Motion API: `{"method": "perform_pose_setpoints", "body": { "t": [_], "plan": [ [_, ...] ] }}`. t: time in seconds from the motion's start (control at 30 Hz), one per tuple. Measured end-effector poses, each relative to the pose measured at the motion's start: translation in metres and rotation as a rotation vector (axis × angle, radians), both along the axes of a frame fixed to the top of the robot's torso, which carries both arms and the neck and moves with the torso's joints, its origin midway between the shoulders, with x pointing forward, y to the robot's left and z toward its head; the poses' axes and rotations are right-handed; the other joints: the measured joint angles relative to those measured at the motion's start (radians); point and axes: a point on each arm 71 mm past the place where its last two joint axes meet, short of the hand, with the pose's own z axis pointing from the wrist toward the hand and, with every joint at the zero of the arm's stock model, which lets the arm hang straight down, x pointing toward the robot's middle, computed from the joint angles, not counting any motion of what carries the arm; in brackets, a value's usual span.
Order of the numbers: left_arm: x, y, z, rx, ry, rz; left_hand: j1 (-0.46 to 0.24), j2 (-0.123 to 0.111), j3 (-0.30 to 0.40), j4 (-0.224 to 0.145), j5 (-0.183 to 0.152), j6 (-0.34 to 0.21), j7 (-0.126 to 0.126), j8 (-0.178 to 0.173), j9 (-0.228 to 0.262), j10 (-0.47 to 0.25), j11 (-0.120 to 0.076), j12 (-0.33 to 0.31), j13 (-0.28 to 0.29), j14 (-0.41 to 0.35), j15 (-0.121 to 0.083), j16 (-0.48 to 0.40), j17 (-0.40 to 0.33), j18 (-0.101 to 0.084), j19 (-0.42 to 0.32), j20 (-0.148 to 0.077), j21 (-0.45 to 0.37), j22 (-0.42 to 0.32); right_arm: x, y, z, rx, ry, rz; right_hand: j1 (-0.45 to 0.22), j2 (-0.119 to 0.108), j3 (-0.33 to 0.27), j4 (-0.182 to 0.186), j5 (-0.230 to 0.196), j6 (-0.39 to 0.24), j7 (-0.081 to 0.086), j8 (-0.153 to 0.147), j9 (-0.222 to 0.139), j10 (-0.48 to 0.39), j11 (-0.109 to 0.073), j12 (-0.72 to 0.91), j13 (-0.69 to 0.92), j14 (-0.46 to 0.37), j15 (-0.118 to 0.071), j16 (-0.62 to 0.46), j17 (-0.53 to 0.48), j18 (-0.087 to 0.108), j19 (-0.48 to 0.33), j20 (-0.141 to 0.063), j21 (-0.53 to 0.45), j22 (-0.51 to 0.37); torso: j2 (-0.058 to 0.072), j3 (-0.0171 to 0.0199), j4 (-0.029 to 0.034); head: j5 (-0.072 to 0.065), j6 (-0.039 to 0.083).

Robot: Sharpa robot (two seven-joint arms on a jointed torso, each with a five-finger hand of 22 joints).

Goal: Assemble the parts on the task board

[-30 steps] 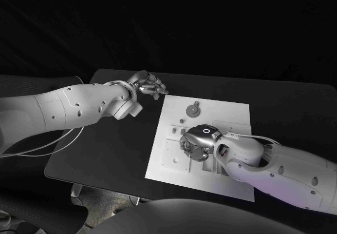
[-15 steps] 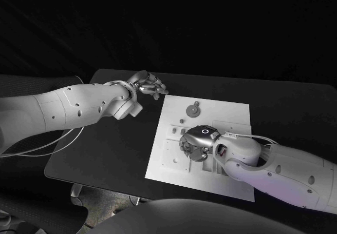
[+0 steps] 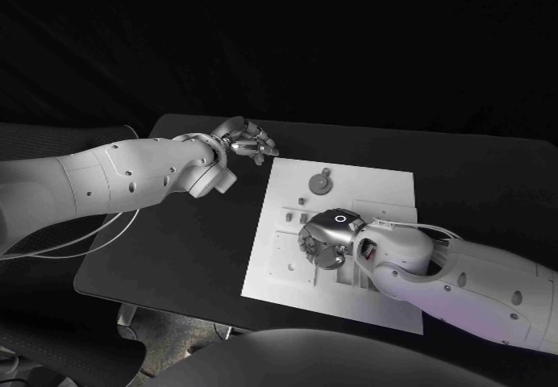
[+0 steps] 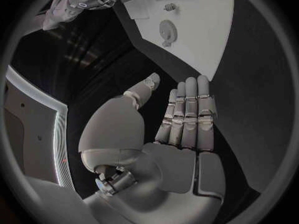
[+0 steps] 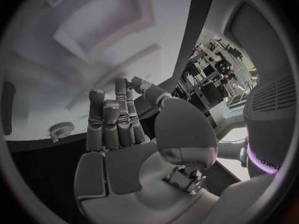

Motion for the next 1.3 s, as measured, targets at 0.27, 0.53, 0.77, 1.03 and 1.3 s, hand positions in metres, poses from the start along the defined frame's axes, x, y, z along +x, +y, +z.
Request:
{"method": "perform_pose_setpoints", "body": {
  "t": [0.27,0.53,0.77,1.03,1.3],
  "plan": [
    [0.0,0.0,0.0,0.001,0.002,0.002,0.0,0.0,0.0,0.0,0.0,0.0,0.0,0.0,0.0,0.0,0.0,0.0,0.0,0.0,0.0,-0.001,0.001,-0.001,0.0,0.0,0.0,0.001,0.001,-0.001,-0.001,0.005,0.005,-0.008,-0.017,-0.017,0.0,0.0,-0.02,-0.08,0.03,-0.042,-0.017,0.0,0.0,-0.006,0.008,0.0,0.0,0.0,-0.002,0.001,0.0,0.0,0.0,0.0,0.0,0.0007,-0.0006,-0.001,0.0],
    [0.0,0.001,0.0,0.002,0.004,0.004,0.0,0.0,0.0,0.0,0.0,0.0,0.0,0.0,0.0,0.0,0.0,0.0,0.0,0.0,0.0,-0.001,0.002,-0.002,0.0,0.0,0.0,0.001,0.002,-0.006,0.0,0.02,0.001,-0.022,-0.016,-0.029,0.003,0.003,-0.027,-0.132,0.025,-0.064,-0.029,-0.006,0.002,-0.015,0.007,0.0,0.001,0.0,-0.003,0.001,0.0,0.0,0.0,0.0,0.0,0.0008,-0.0006,-0.004,0.0],
    [0.0,0.002,0.0,0.003,0.005,0.006,0.0,0.0,0.0,0.0,0.0,0.0,0.0,0.0,-0.001,0.0,0.0,-0.003,-0.001,0.0,0.0,-0.001,0.003,0.007,0.0,0.0,0.0,0.001,0.002,-0.015,0.0,0.031,-0.003,-0.038,-0.016,-0.029,0.006,0.006,-0.027,-0.138,0.023,-0.064,-0.03,-0.003,0.004,-0.018,0.009,0.0,0.001,0.0,-0.003,0.001,0.0,0.0,0.0,0.0,0.0,0.0008,-0.0006,-0.008,0.0],
    [0.001,0.006,-0.001,0.007,0.005,0.017,0.0,0.0,0.0,0.0,0.0,0.0,0.0,0.0,-0.001,0.0,0.0,-0.003,-0.001,0.0,0.0,-0.001,0.003,0.008,0.002,-0.002,0.0,0.001,0.009,-0.037,0.022,0.093,-0.018,-0.086,-0.016,-0.029,0.009,0.008,-0.018,-0.129,0.023,-0.053,-0.027,0.013,-0.001,-0.01,0.023,0.001,0.0,0.0,-0.005,0.001,0.01,-0.006,0.0,0.0,0.0,0.0008,-0.0008,-0.013,0.004],
    [0.002,0.011,-0.001,0.013,0.003,0.029,0.0,0.0,0.0,0.0,0.0,0.0,0.0,0.0,-0.001,0.0,0.0,-0.003,-0.001,0.0,0.0,-0.005,0.005,0.008,0.002,-0.002,0.0,0.001,0.029,-0.077,0.064,0.224,-0.038,-0.188,-0.016,-0.029,0.006,0.011,-0.018,-0.105,0.03,-0.038,-0.018,0.015,0.0,-0.006,0.037,0.007,-0.002,0.0,-0.007,0.001,0.014,-0.005,0.0,0.0,-0.001,0.0001,-0.0016,-0.03,0.028]
  ]
}}
